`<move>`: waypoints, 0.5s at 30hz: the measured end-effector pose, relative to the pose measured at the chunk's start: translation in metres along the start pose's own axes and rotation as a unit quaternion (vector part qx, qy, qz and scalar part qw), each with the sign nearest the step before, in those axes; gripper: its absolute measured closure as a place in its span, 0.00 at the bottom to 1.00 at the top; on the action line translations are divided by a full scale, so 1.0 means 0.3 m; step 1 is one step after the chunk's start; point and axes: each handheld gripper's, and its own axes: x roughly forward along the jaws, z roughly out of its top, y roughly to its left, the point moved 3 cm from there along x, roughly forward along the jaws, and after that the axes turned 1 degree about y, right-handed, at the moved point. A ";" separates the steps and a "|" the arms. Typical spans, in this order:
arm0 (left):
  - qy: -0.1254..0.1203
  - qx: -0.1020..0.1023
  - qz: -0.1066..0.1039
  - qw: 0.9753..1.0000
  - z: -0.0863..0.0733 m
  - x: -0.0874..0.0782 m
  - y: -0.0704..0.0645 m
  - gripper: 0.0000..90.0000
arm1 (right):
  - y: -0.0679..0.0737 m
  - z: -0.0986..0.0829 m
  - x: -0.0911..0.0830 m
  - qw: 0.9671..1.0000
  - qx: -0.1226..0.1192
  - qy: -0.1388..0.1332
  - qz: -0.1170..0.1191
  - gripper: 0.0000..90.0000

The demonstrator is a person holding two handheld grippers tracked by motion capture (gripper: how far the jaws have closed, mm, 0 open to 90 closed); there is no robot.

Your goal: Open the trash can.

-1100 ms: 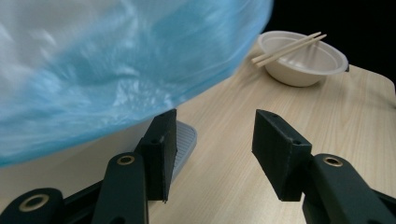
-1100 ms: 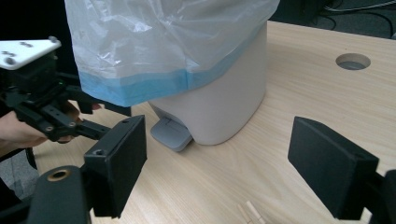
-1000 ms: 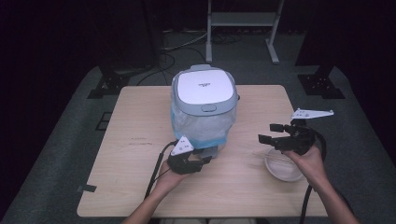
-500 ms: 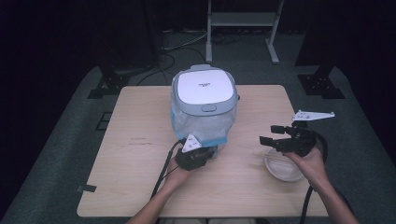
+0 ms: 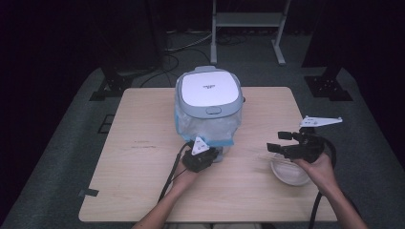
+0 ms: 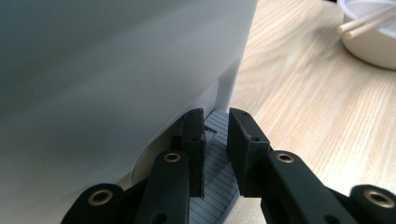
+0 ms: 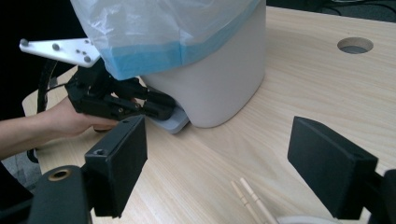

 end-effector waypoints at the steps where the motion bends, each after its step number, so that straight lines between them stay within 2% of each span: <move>1: -0.001 0.005 0.000 1.000 -0.001 -0.001 0.003 0.84 | -0.001 -0.003 -0.002 1.000 -0.004 0.000 -0.002 0.21; 7: -0.006 0.000 -0.003 1.000 -0.011 0.001 0.006 0.82 | -0.012 -0.024 -0.013 1.000 -0.010 0.009 -0.012 0.21; 8: -0.008 0.008 0.002 1.000 -0.015 0.003 0.005 0.82 | -0.014 -0.028 -0.015 1.000 -0.010 0.009 -0.013 0.22; 15: -0.002 0.015 0.013 1.000 -0.015 0.004 -0.003 0.83 | -0.029 -0.062 -0.025 1.000 -0.014 0.009 -0.019 0.22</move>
